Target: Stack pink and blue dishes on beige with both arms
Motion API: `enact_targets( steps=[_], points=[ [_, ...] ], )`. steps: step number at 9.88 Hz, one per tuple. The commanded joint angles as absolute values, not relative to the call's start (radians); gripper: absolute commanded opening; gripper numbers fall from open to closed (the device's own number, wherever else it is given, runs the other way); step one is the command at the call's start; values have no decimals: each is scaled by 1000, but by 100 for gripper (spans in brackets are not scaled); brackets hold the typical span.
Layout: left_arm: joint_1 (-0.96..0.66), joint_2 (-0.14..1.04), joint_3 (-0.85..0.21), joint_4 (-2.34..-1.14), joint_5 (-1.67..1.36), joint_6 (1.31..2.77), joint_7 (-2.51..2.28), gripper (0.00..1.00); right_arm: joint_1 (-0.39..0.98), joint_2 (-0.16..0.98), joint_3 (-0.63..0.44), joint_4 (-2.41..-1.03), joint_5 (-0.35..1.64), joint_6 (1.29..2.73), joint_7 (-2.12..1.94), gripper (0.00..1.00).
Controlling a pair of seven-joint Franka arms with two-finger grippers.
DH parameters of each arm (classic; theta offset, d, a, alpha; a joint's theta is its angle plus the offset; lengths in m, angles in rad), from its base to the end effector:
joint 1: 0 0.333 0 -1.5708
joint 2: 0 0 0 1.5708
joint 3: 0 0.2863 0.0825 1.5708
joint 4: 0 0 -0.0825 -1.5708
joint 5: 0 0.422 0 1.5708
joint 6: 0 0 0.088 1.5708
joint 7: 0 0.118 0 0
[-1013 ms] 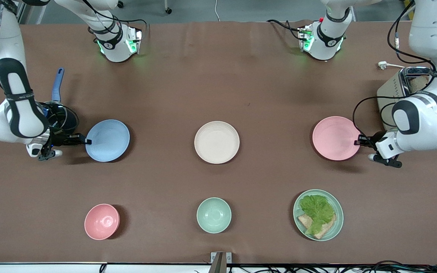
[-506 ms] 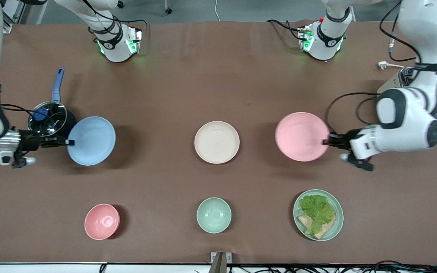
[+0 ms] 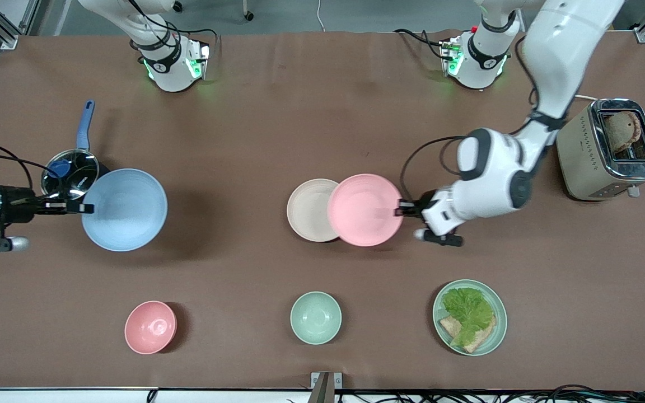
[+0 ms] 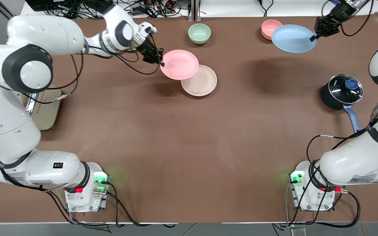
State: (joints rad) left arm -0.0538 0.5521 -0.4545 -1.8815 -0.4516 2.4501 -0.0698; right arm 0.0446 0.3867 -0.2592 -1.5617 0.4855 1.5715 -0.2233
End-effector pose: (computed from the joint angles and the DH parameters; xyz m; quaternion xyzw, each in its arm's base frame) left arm 0.5745 -0.3185 0.1857 0.9655 -0.0114 -0.0559 0.2542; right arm 0.6490 -0.0699 0.3609 -0.9655 0.0392 0.1306 0.2219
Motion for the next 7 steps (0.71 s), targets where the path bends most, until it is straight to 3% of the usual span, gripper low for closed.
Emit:
enact_targets(
  steps=[1, 5, 6, 7],
  points=[
    [-77, 653, -512, -1879, -410, 2601, -162, 2, 147, 333, -258, -1614, 463, 1603, -71, 1],
    [-138, 695, -532, -1897, -238, 2674, -388, 7, 169, 259, -79, -1791, 463, 1833, 104, 1],
    [-147, 689, -532, -1922, -238, 2674, -388, 12, 169, 258, -36, -1819, 463, 1883, 138, 1],
    [-149, 687, -534, -1925, -238, 2674, -390, 27, 170, 258, -5, -1841, 463, 1928, 175, 1]
  ],
)
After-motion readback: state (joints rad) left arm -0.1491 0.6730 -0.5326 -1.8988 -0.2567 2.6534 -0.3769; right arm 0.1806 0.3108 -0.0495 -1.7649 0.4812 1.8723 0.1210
